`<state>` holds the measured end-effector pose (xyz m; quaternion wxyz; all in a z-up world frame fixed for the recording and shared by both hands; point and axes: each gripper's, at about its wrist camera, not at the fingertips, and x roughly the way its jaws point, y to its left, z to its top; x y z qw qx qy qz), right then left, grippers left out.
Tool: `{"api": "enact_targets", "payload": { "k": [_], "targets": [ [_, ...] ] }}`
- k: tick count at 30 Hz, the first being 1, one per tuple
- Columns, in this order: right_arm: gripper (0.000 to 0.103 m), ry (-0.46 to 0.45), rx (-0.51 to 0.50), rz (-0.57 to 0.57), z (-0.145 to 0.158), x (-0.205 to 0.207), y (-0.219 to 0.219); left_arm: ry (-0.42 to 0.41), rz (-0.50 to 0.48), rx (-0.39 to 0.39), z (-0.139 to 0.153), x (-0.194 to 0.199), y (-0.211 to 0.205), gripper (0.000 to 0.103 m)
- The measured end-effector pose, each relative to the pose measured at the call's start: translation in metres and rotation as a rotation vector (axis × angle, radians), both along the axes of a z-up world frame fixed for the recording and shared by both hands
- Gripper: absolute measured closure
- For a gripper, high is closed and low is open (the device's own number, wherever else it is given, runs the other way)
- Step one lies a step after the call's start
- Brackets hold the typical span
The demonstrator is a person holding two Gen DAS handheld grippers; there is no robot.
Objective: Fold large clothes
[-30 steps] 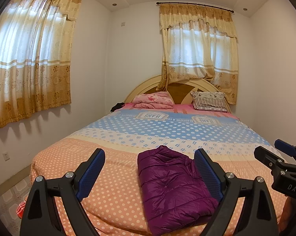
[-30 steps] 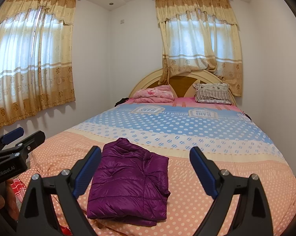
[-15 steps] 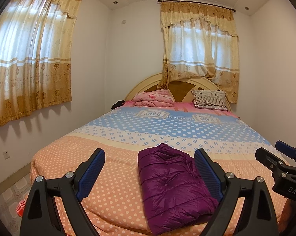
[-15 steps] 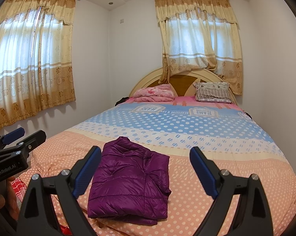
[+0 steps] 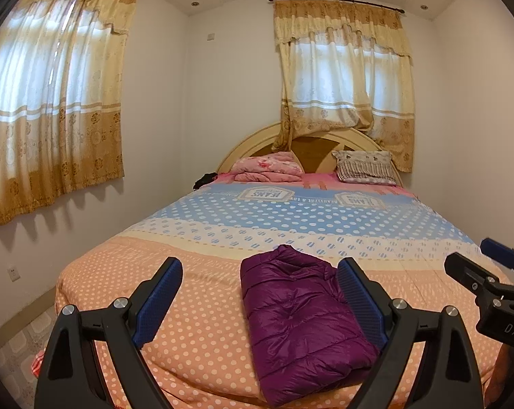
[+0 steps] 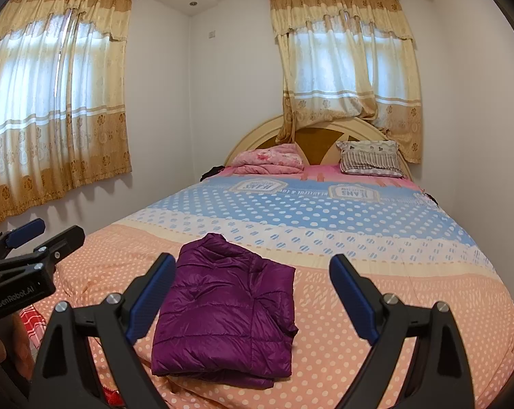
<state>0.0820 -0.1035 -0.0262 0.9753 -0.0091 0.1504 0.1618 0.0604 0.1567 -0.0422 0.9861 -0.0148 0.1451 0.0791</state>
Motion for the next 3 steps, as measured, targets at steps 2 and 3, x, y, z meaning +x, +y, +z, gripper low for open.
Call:
{"api": "enact_targets", "payload": {
  "k": [2, 3],
  "targets": [
    [0.009, 0.002, -0.001, 0.003, -0.0025, -0.0007, 0.0008, 0.006, -0.010, 0.002, -0.0017, 0.0008, -0.0023, 0.011],
    [0.009, 0.002, -0.002, 0.003, -0.0032, -0.0023, 0.0016, 0.010, -0.007, 0.001, -0.0020, 0.0013, -0.0031, 0.011]
  ]
}}
